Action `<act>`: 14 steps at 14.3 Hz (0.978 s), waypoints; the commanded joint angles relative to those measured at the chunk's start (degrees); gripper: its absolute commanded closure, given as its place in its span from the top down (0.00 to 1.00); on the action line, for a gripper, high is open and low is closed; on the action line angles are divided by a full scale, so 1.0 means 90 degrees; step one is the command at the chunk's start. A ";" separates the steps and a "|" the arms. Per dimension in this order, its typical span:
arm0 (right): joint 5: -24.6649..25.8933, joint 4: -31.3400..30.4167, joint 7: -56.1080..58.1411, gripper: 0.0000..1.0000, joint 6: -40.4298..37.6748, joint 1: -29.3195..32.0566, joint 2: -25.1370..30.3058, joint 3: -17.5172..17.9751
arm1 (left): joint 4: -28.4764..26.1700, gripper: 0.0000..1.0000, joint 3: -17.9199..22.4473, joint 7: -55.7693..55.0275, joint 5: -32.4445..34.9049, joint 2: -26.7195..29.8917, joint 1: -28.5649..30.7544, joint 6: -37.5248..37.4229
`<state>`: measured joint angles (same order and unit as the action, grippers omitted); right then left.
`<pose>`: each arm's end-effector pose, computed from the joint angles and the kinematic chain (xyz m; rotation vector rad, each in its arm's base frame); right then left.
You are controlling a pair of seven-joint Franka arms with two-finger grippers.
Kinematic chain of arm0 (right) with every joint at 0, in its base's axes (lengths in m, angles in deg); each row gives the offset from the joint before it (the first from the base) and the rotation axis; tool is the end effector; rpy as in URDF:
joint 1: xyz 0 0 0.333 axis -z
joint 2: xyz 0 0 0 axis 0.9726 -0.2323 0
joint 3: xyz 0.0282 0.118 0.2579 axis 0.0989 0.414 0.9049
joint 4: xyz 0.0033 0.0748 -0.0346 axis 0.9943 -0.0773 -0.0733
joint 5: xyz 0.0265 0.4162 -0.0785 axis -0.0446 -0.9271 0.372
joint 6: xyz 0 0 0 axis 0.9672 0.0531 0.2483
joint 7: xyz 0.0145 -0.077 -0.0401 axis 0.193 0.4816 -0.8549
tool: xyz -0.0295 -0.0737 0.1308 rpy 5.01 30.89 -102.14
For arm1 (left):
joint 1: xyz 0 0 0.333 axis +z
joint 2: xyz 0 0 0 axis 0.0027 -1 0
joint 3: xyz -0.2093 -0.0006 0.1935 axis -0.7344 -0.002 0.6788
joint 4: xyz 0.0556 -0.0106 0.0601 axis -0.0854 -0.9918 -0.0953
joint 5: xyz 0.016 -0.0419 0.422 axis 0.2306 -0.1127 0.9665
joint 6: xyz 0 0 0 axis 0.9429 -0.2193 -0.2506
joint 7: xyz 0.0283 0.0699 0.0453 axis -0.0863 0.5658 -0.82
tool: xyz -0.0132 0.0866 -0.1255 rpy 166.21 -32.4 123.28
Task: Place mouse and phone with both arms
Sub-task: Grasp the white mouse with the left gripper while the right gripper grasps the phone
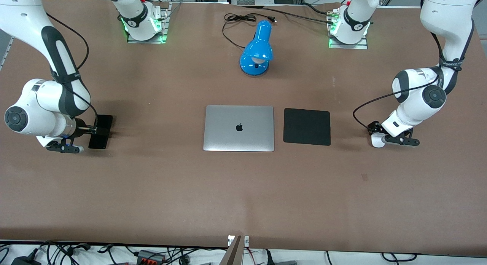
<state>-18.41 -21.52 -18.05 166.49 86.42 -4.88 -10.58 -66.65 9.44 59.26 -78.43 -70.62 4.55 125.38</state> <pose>0.5964 -0.1131 0.1130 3.1150 -0.1936 -0.3171 0.5563 0.0664 0.0909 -3.0911 0.2233 -0.0800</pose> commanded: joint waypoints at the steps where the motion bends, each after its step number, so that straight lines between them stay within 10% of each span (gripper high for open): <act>1: 0.0102 0.0070 -0.0062 1.00 0.0122 0.0038 -0.0145 0.0064 | -0.0012 1.00 -0.0025 0.0111 0.0085 -0.0147 0.0024 0.0202; 8: 0.0179 0.0041 -0.0062 1.00 0.0611 0.0028 -0.0341 0.0045 | 0.0008 0.44 -0.0035 0.0072 0.0085 -0.0206 0.0014 0.0192; 14: 0.0336 0.0031 -0.0082 1.00 0.0719 0.0037 -0.0389 0.0054 | 0.0581 0.38 -0.0190 0.0013 0.0085 0.0486 -0.0152 -0.1130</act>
<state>-16.39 -21.47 -18.09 172.22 86.52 -8.02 -10.50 -64.15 8.73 59.30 -78.43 -70.22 3.87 123.38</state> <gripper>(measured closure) 0.000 0.374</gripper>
